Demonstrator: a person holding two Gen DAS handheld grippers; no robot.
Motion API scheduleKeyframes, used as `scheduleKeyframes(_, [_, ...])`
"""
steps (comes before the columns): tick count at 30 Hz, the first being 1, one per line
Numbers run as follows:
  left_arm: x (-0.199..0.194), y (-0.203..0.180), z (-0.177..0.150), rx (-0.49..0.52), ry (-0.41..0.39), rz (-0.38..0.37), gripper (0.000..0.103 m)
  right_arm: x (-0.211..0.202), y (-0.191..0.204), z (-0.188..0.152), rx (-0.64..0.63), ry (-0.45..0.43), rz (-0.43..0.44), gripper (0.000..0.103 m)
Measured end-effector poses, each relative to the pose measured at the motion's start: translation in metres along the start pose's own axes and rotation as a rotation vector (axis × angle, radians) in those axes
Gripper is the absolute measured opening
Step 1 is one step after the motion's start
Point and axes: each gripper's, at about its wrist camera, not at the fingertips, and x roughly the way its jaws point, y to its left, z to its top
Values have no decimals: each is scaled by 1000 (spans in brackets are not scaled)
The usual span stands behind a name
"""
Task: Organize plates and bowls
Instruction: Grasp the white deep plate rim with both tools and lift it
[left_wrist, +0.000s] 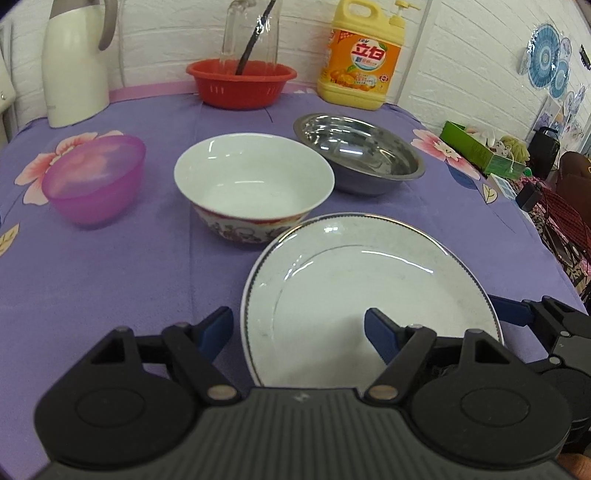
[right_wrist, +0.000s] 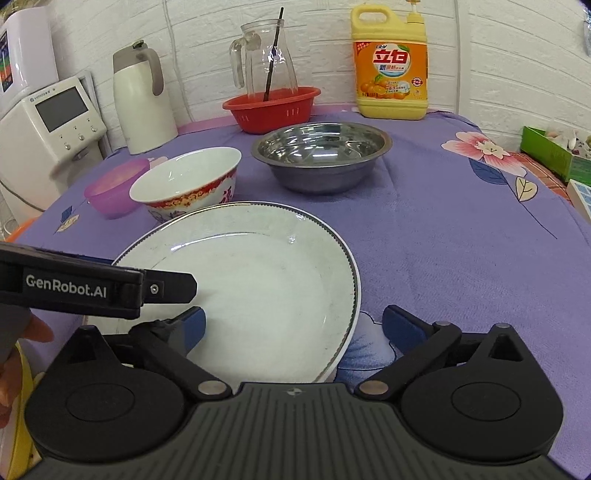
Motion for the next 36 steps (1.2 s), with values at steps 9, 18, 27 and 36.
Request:
scheduleKeyframes(9, [4, -8, 0, 45, -5, 2, 78, 6, 7, 5, -32, 28, -24, 103])
scheduleKeyframes(18, [4, -12, -2, 50, -6, 36, 78, 6, 8, 2, -44, 7, -5, 103])
scheduleKeyframes(27, [8, -15, -1, 50, 8, 81, 87, 5, 4, 0, -41, -28, 11, 103])
scheduleKeyframes(36, [7, -26, 0, 72, 7, 88, 72, 0, 9, -1, -51, -28, 19, 103])
